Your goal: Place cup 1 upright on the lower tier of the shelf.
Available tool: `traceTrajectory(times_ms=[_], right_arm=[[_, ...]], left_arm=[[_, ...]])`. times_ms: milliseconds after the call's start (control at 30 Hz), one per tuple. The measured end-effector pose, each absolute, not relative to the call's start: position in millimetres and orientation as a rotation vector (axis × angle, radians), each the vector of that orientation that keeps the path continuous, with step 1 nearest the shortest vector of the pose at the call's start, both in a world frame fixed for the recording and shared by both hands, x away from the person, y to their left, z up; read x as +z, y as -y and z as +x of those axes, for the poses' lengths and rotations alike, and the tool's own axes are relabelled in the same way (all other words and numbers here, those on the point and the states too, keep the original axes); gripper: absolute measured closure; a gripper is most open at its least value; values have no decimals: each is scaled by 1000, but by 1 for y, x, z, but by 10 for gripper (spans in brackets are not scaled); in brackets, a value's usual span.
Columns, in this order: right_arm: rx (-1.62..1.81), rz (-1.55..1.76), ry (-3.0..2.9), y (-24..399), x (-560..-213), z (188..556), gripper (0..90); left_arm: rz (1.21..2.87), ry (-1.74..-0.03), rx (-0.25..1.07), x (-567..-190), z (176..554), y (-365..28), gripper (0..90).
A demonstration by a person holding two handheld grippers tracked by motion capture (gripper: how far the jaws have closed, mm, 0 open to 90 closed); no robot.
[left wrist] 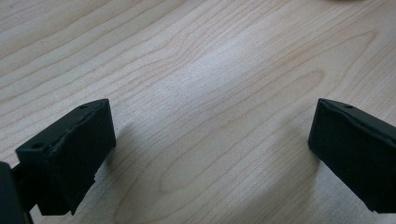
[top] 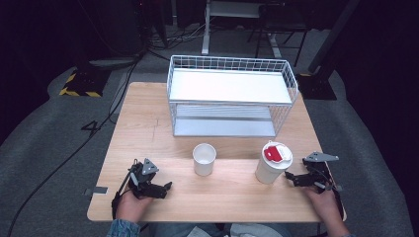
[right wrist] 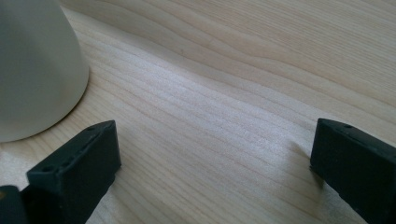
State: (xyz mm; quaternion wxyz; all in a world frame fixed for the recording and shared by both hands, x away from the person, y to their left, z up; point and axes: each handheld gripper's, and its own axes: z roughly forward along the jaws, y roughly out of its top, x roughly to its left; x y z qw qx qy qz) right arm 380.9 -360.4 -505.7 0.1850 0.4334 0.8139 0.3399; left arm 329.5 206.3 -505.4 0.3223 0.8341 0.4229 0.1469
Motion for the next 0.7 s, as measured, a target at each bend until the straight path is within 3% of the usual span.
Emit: traceTrajectory(times_ms=[700], right_arm=[[953, 1232, -2284, 360, -506, 381, 18]], left_arm=[[2194, -1174, 391, -503, 327, -202, 5]])
